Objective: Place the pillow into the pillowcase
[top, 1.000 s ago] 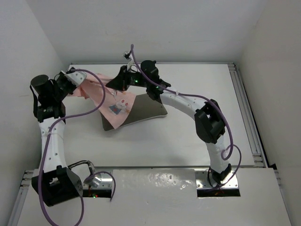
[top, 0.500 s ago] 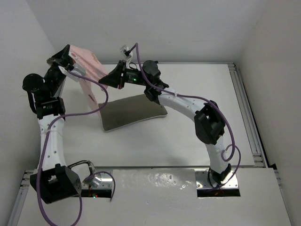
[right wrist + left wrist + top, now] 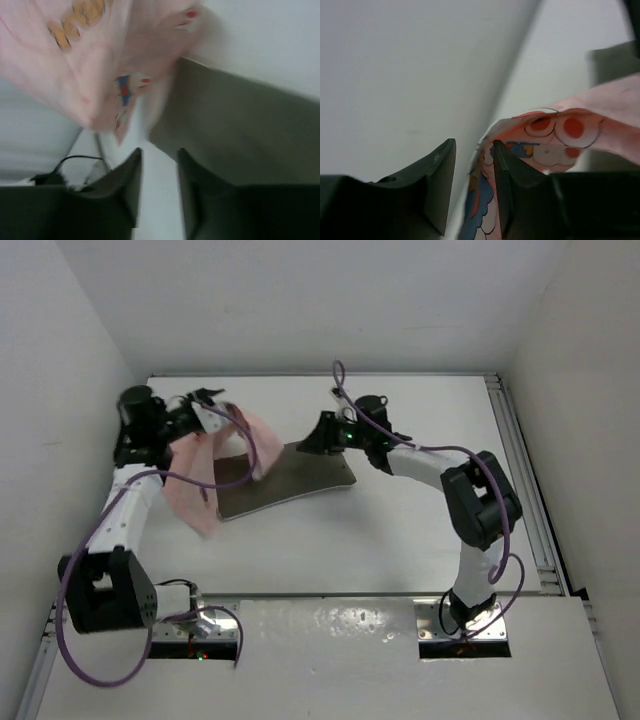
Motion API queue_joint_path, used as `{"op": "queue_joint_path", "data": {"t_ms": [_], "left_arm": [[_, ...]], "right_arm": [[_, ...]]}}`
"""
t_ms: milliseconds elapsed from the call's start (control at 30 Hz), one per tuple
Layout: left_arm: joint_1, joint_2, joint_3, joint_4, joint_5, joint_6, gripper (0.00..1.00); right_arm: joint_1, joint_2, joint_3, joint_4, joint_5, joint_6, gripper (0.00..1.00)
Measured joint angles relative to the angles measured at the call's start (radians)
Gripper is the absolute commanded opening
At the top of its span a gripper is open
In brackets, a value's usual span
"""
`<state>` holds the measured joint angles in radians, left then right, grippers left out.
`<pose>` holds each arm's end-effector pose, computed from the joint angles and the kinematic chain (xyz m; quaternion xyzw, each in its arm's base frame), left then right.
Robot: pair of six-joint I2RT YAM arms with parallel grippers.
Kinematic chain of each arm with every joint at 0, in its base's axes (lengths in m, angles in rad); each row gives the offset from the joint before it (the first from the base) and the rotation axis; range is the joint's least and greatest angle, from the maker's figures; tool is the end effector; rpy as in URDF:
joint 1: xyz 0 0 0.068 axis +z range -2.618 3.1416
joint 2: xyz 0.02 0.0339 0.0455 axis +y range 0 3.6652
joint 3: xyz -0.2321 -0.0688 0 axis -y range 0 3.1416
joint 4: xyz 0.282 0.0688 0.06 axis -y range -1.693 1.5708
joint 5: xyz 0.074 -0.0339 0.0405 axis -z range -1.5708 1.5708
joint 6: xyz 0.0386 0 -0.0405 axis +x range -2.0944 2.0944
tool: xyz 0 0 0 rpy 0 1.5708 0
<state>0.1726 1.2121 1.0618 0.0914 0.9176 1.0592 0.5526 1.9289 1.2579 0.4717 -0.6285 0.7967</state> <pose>0.3241 0.0254 0.3422 0.5543 0.4590 0.0923 0.6882 0.3819 0.2622 0.1817 -0.1047 0.7544 0.5630 0.3209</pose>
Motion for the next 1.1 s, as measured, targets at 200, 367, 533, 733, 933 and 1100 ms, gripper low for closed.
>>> {"op": "queue_joint_path", "data": {"t_ms": [200,367,533,733,933,1100], "left_arm": [[-0.29,0.232,-0.216,-0.081,-0.035,-0.016,1.0],[-0.442,0.29,-0.195,-0.054,-0.138,-0.182,1.0],[-0.367,0.264,-0.008,0.043,-0.234,-0.365,0.23],[-0.164,0.116,0.027,-0.054,-0.24,-0.427,0.14],[0.033,0.071,-0.138,-0.225,-0.368,-0.513,0.72],[0.055,0.064,-0.341,-0.358,-0.434,-0.365,1.0]], "right_arm": [[-0.164,-0.148,-0.24,-0.338,0.21,-0.129,0.81],[-0.221,-0.251,-0.24,-0.445,0.341,-0.204,0.85],[-0.19,-0.226,-0.098,-0.47,0.392,-0.276,0.22],[-0.121,-0.045,0.143,-0.445,0.351,-0.28,0.68],[-0.021,0.039,0.205,-0.455,0.323,-0.386,0.82],[0.05,0.078,0.258,-0.471,0.358,-0.473,0.77]]}}
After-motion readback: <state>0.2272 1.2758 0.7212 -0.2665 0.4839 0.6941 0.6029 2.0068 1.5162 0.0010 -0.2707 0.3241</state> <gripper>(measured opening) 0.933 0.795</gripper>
